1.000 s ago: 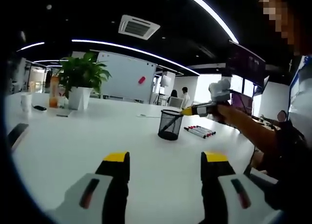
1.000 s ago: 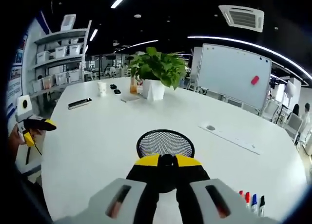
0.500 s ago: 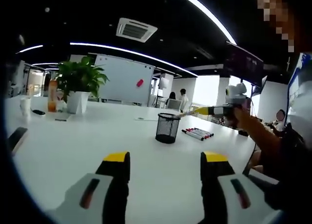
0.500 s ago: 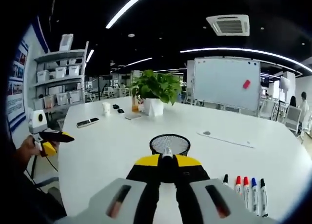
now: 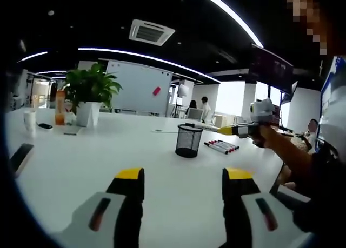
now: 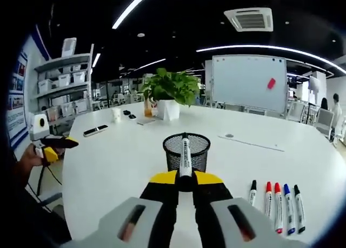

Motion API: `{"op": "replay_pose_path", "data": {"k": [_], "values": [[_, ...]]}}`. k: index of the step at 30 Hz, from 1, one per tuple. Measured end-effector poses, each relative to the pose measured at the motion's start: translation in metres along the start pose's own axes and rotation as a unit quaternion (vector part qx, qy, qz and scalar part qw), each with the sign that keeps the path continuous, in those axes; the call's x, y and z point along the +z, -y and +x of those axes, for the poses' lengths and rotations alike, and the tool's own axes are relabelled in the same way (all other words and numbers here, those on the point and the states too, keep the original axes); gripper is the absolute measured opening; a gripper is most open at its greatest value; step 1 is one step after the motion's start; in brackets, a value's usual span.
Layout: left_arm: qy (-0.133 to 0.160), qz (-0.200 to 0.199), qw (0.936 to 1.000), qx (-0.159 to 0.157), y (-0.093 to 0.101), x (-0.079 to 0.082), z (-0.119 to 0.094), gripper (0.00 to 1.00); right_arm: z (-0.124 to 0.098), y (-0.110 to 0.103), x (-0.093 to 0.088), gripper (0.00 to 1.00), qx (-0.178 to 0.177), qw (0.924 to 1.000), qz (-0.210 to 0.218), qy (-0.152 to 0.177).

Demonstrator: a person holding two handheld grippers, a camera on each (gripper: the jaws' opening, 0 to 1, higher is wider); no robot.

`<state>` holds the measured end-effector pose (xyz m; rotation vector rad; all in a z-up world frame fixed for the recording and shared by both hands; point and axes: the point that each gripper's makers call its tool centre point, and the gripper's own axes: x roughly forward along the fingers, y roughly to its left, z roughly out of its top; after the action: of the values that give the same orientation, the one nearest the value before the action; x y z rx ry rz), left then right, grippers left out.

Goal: Pick up the whiteboard markers from the pen holder and place them facing the whiteboard neatly

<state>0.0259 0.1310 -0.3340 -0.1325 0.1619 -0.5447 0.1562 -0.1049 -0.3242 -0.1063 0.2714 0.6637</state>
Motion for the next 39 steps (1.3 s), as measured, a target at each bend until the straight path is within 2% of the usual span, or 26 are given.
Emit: {"op": "replay_pose_path", "data": {"k": [2, 5, 14, 24, 29, 39], "values": [[-0.003, 0.001, 1.0, -0.003, 0.002, -0.001, 0.002, 0.59, 0.0, -0.001, 0.002, 0.13, -0.001, 1.0, -0.003, 0.003], [-0.004, -0.001, 0.9999, -0.009, 0.005, -0.003, 0.004, 0.59, -0.003, 0.004, 0.014, 0.13, -0.016, 0.9994, -0.019, 0.025], [-0.003, 0.0, 0.9999, -0.013, 0.008, -0.001, 0.007, 0.59, -0.015, 0.006, 0.026, 0.13, -0.024, 0.9985, -0.025, 0.043], [-0.001, -0.005, 0.9999, -0.016, 0.007, -0.003, 0.009, 0.59, -0.035, 0.03, 0.034, 0.13, -0.059, 0.9955, -0.022, 0.07], [-0.001, -0.003, 0.9998, -0.019, 0.008, -0.002, 0.011, 0.59, -0.043, 0.04, 0.035, 0.13, -0.073, 0.9941, -0.035, 0.072], [-0.003, -0.001, 0.9998, -0.02, 0.013, -0.003, 0.014, 0.59, -0.061, 0.065, 0.037, 0.13, -0.099, 0.9915, -0.029, 0.079]]}}
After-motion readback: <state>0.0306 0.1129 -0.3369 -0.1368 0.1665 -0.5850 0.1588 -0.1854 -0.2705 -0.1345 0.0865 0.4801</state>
